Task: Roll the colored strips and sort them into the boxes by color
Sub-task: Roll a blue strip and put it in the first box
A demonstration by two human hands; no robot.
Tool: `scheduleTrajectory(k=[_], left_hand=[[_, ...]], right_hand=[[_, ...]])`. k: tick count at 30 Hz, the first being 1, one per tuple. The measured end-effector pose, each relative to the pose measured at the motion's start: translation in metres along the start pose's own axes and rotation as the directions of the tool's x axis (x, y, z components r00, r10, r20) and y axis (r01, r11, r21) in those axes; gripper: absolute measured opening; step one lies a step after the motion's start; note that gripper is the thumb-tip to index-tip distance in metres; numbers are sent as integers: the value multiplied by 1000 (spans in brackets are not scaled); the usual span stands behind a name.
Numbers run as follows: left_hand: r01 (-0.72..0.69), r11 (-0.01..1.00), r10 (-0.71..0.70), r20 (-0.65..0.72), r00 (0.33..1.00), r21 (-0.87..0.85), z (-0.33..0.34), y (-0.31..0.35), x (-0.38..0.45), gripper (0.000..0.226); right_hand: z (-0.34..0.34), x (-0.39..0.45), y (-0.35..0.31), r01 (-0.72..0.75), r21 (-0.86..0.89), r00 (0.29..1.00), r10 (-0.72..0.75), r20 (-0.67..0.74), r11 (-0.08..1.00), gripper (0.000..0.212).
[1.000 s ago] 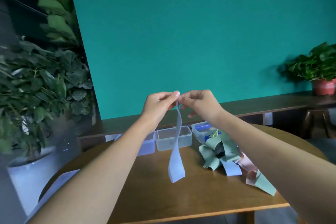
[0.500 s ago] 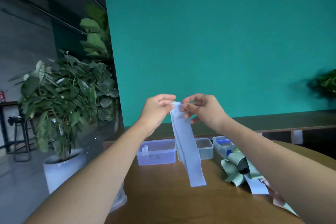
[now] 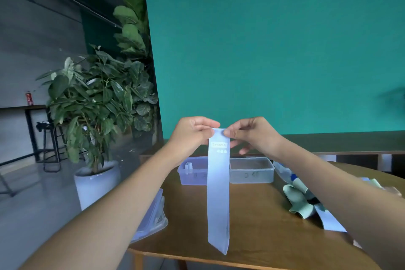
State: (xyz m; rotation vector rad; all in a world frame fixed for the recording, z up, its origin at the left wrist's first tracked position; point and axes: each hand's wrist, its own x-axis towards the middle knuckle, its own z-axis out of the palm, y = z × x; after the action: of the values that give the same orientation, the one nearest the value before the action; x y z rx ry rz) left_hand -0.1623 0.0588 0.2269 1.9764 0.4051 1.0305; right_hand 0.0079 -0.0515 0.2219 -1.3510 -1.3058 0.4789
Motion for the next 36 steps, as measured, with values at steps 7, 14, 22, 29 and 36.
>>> scheduleTrajectory(k=[7,14,22,29,36], left_hand=[[38,999,-38,-1,999,29,-11,-9,-8,12],[-16,998,16,4,1000,59,-13,10,-12,14],[42,994,-47,37,998,105,-12,-5,-15,16],[149,975,-155,21,988,167,5,-87,-21,16],[204,957,-193,-73,979,205,22,-162,-16,15]], right_hand=[[5,0,4,-34,30,997,31,77,999,18],[-2,-6,-8,-15,51,994,9,109,999,18],[3,-9,7,-63,23,990,60,129,998,21],[24,1,85,-139,-80,985,146,86,987,20],[46,19,156,-165,-40,984,167,67,986,13]])
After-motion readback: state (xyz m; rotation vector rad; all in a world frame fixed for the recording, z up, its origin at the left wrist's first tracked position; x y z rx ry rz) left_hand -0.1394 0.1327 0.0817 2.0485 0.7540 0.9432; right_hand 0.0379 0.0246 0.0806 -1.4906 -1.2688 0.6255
